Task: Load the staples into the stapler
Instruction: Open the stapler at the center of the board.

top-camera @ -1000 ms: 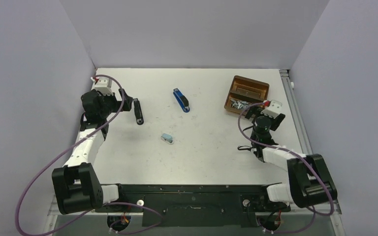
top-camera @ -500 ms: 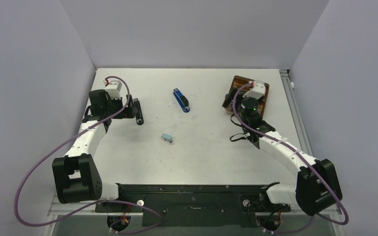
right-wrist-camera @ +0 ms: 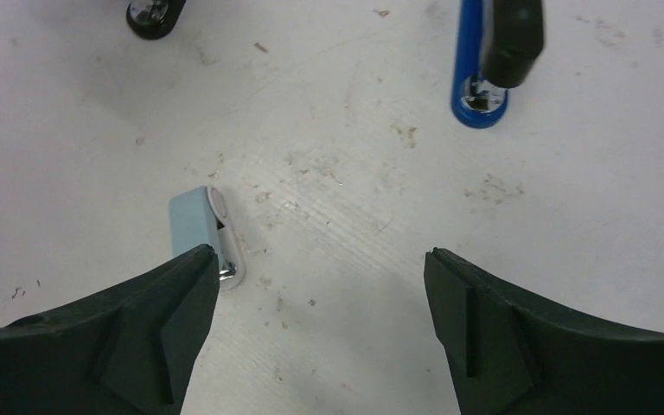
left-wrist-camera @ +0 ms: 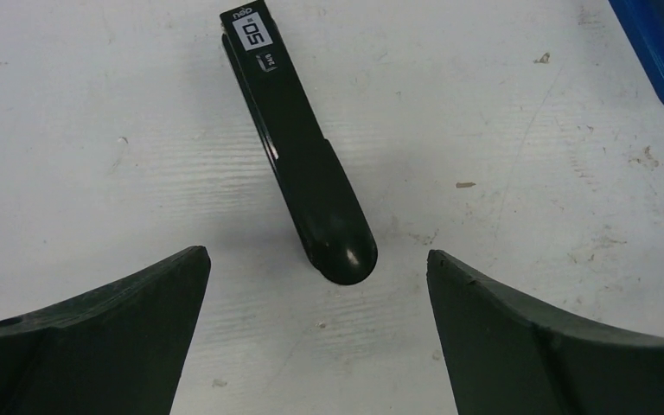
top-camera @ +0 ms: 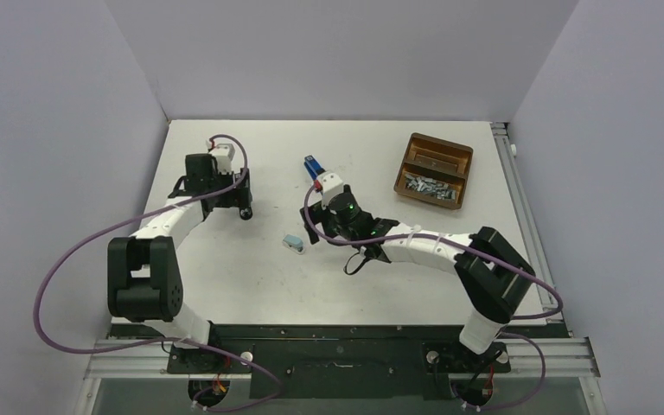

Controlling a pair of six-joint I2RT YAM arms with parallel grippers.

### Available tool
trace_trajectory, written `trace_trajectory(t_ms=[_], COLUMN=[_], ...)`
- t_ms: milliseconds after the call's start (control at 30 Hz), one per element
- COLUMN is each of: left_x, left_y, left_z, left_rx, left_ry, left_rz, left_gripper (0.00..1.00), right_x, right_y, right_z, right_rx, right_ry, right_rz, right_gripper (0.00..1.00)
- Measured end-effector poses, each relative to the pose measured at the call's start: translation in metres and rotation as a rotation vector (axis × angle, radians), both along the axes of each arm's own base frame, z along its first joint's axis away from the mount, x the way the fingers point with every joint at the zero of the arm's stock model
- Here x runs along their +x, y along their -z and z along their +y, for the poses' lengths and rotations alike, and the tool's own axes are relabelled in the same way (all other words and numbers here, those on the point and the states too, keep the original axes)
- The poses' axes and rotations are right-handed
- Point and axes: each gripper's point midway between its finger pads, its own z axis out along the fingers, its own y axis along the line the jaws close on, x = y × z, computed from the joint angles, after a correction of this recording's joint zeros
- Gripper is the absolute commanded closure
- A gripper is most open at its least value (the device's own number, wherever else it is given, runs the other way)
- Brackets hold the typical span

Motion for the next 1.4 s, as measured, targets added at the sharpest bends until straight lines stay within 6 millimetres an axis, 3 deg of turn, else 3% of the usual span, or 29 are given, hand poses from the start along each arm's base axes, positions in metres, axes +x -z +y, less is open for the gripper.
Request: trace_trajectory(t_ms=[133, 300, 600, 900, 1133, 1400], left_x=[0.010, 0.020, 0.019, -0.021, -0.054, -0.093], left_y=[0.012, 0.027, 0.037, 0.028, 0.013, 0.017], left_z=[-0.011, -0.013, -0.020, -0.046, -0.051, -0.068], left_rx=[0.015, 0.021, 0.023, 0.027, 0.033, -0.001], left_ry=[0.020, 0.022, 0.026, 0.088, 0.068, 0.052], left_rz=[0.024, 0.051, 0.057, 0.073, 0.083, 0.147], left_gripper=[0.20, 0.40, 0.73, 0.85, 0.86, 0.85], right_x=[-0.013, -0.020, -0.030, -0.028, -0.032, -0.043], right_y=[0.019, 0.019, 0.049, 0.051, 0.045, 0.052], right_z=[0.023, 0.040, 0.053, 0.061, 0.070, 0.076], right_rx=[-0.044, -0.041, -0.070, -0.058, -0.037, -0.040], right_ry=[-0.089, -0.146, -0.213, -0.228, -0.251, -0.275], right_rz=[0.029, 0.023, 0.073, 0.064, 0.039, 0.035], right_gripper=[0.11, 0.11, 0.10, 0.09, 0.09, 0.07])
